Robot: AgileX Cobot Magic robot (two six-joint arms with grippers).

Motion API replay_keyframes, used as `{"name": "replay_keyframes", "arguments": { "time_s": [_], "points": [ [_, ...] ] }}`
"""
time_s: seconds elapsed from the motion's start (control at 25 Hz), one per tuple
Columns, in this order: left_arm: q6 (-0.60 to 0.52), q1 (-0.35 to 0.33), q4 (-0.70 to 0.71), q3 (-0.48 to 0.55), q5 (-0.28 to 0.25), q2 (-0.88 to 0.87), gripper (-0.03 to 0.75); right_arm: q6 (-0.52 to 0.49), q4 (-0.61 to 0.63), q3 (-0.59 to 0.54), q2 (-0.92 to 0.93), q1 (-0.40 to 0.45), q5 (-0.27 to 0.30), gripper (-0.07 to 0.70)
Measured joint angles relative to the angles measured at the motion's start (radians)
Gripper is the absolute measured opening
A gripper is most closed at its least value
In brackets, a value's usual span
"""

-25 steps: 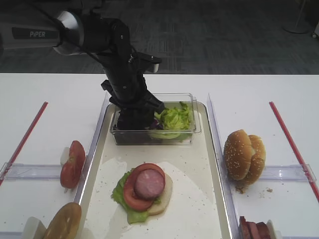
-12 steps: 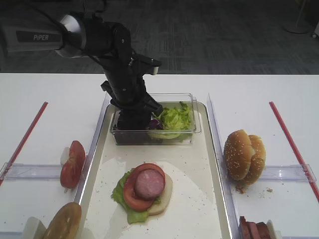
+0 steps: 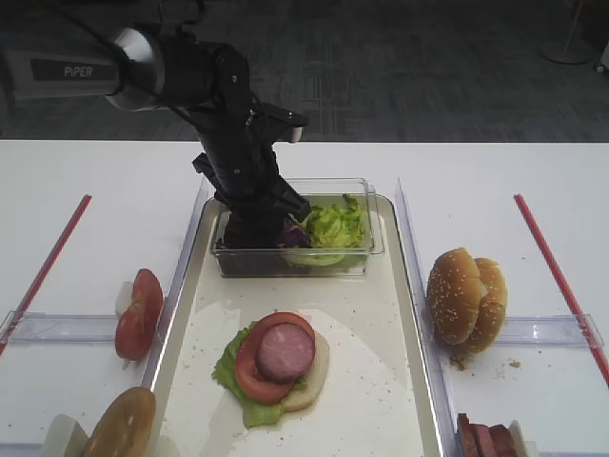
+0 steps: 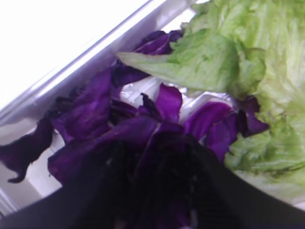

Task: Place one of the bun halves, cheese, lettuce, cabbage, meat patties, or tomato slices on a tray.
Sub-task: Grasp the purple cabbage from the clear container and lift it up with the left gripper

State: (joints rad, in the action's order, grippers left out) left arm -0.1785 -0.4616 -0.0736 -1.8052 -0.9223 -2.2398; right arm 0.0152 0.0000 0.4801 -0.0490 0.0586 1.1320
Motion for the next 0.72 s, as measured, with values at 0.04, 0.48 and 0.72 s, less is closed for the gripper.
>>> {"name": "replay_keyframes", "arguments": {
  "time_s": [0.04, 0.48, 0.72],
  "points": [
    [0.0, 0.0, 0.004, 0.0, 0.002, 0.0, 0.272, 0.0, 0.0, 0.0, 0.0, 0.0, 0.0, 0.508],
    [0.0, 0.0, 0.019, 0.0, 0.004, 0.0, 0.068, 0.0, 0.0, 0.0, 0.0, 0.0, 0.0, 0.508],
    [0.0, 0.0, 0.017, -0.001, 0.017, 0.0, 0.0, 0.0, 0.0, 0.0, 0.0, 0.0, 0.0, 0.508]
  ]
}}
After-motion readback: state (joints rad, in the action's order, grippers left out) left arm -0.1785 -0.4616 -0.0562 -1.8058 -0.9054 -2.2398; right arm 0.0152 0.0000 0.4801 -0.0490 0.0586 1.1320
